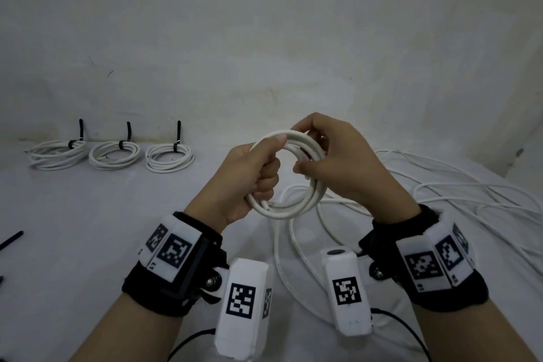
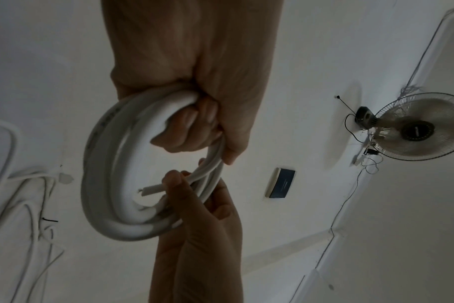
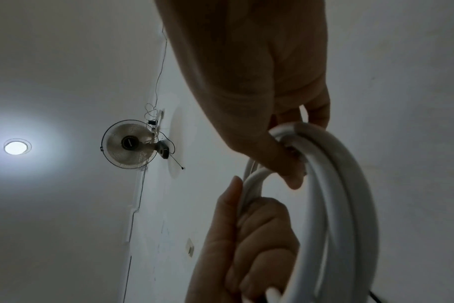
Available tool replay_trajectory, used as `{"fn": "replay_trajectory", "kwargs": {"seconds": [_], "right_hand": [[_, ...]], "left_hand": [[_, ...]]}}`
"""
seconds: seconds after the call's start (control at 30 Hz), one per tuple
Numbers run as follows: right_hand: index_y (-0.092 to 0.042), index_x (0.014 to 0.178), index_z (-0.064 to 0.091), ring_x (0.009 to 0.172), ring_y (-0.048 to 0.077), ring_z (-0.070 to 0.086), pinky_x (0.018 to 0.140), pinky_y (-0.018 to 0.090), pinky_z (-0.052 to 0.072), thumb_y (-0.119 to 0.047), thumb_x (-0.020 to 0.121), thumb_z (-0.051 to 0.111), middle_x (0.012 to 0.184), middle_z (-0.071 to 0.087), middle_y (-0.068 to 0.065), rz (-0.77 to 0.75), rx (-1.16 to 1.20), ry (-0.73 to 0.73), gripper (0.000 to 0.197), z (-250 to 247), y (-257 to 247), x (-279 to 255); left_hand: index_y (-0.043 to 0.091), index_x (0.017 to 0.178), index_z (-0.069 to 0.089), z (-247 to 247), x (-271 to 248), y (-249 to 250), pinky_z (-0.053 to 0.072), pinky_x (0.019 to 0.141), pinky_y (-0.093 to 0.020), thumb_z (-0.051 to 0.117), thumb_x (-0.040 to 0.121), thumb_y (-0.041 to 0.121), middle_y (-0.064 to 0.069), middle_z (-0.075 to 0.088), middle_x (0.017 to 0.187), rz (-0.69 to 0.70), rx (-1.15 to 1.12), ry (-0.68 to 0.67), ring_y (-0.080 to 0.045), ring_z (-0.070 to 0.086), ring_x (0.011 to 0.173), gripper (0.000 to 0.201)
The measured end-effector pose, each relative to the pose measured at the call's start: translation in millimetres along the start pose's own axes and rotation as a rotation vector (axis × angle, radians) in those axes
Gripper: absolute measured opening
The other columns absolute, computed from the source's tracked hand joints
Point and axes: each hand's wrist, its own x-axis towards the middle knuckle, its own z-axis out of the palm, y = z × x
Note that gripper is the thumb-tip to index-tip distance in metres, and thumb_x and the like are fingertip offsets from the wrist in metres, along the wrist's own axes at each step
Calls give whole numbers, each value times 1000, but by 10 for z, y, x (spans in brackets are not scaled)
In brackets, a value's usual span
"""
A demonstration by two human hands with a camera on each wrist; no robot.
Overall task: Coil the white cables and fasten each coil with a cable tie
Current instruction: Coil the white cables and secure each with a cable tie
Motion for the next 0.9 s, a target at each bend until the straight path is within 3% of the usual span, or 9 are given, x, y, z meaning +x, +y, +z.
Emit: {"fn": "replay_trajectory", "kwargs": {"seconds": [0.07,0.2,0.3,0.4,0.5,0.6,0.73,0.83,0.9], "right_hand": [[-20,93,57,76,13,67,68,30,54,4,73,70,79,64,2,-24,8,-19,34,-2,-14,-20],[-10,91,54,74,6,69,62,19,53,12,79,56,85,63,0,-66,-28,-41,26,-7,-41,-51],[-11,98,59,73,5,68,67,24,54,11,80,58,88,64,-2,-62,84,-45,28,-3,-70,-40],[-12,102,63,75,11,67,69,25,54,-15,81,72,86,68,-1,-31,160,-76,23,-19,-103,-41],[-2,94,63,58,12,65,57,22,51,-41,85,59,66,64,4,38,289,-13,39,-11,-162,-73],[1,82,59,42,5,51,47,15,39,-56,79,50,51,54,4,23,167,117,58,59,-156,-110],[-7,67,54,41,9,43,45,19,35,-39,89,57,48,48,4,40,215,210,39,76,-116,-140],[-2,69,54,44,14,43,46,25,36,-38,89,58,51,47,7,74,307,296,41,107,-70,-163],[-6,68,54,42,13,42,44,24,36,-38,90,57,50,45,5,100,384,340,39,172,-35,-197]], "left_hand": [[19,58,31,23,-2,-14,16,36,-15,49,96,27,6,20,46,-2,4,5,-6,17,35,42],[20,59,31,46,-1,-32,17,37,-16,53,93,34,5,20,49,-8,18,28,-6,18,37,43],[20,59,30,21,-3,2,17,37,-17,52,93,37,6,20,48,21,16,38,-5,19,37,44],[19,59,33,11,-12,41,18,37,-16,51,92,40,7,22,48,49,16,26,-5,20,36,43],[21,44,50,52,-26,49,21,39,-16,47,93,43,8,22,49,59,13,-10,-5,22,38,54],[22,39,59,84,-38,45,27,42,-17,44,95,45,7,23,52,73,18,-41,-6,26,41,62],[20,48,59,83,-72,62,39,49,-21,45,92,48,4,36,53,117,129,-45,-10,40,47,53],[12,65,53,50,-79,82,47,55,-23,45,79,60,1,52,57,144,304,-6,-12,52,51,50],[11,66,54,24,-73,75,48,53,-21,45,75,61,2,54,55,173,369,17,-11,54,48,52]]}}
